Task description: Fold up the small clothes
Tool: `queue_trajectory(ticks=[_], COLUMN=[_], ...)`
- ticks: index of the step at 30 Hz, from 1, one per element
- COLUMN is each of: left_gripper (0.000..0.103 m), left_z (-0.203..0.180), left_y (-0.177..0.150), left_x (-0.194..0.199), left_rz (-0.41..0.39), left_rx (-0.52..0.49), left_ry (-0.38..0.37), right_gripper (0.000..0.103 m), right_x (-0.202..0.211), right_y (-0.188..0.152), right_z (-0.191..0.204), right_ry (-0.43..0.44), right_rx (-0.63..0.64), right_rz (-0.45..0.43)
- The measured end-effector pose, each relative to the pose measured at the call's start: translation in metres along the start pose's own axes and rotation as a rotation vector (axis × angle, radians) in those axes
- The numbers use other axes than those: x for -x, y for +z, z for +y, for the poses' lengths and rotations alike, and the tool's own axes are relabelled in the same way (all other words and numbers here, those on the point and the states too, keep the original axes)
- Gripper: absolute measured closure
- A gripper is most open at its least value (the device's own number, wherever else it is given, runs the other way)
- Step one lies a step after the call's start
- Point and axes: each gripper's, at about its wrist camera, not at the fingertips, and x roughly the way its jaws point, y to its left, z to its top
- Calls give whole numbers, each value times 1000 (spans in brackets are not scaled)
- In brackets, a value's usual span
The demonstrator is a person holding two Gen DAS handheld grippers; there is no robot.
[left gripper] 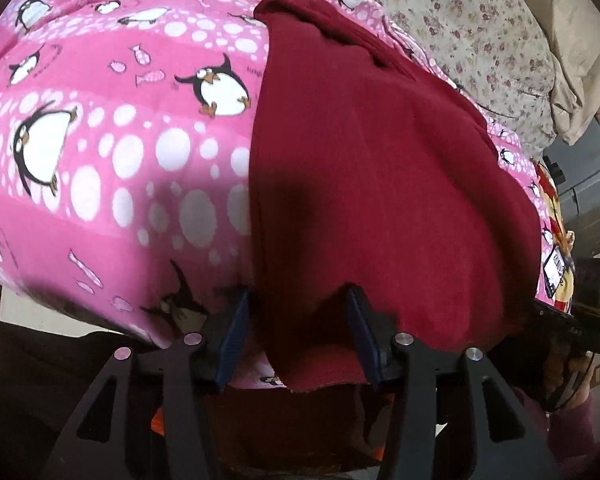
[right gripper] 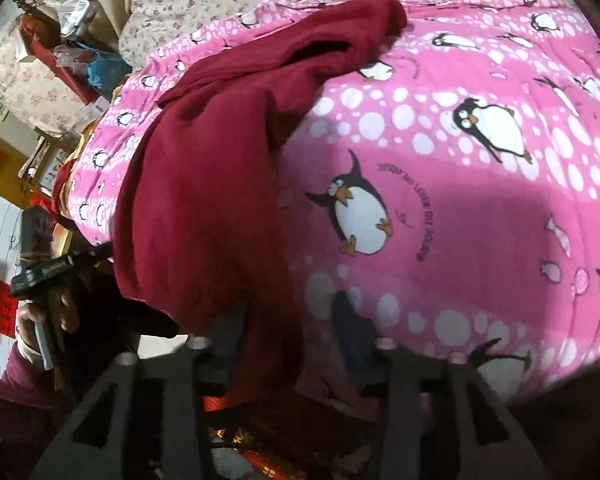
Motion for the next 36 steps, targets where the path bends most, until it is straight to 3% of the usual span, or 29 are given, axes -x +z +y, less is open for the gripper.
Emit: queue_trajectory(ticks=[5,10,11,12,14,15,17,23,28,31,36], left_gripper=[57,56,62,69,103,103,103,103,103,103,103], left_z=[-6,-10,-12,-13,-11,-8,0,7,20,13,6], left_y=[-5,-8,-7,-7,-7,-7,-6,-6,10,28,83], left_x=[-3,-7,-9,-9,-6,-3,9,67,80,96,108], left_rz=[-30,-7,-1,4,1,2,5,-110,-151,-213,-294], left_rx=[-4,-29,-29,-32,-42,-33,21,13,71,47,47], left_ry=[-18,-7,-7,-5,51,46,-48,-104,-154,-192,-270], right_gripper=[57,57,61,77,94,94,95,96,96,96,96], right_x=[-8,-9,-9,-10,-11,-12,-9,14,3,15,44], right_y=[1,0,0,0,2,2,1,-11,-11,0,44], right_z=[4,7,6,8,9,10,12,20,22,26,22], right_ry=[0,2,-3,-18,-4,3,15,169,187,253,330], right_rx=[11,11,15,25,23,15,12,23,7,-3,-28], right_rz=[4,-17,-17,-18,-8,-8,-8,10,35,-6,-147])
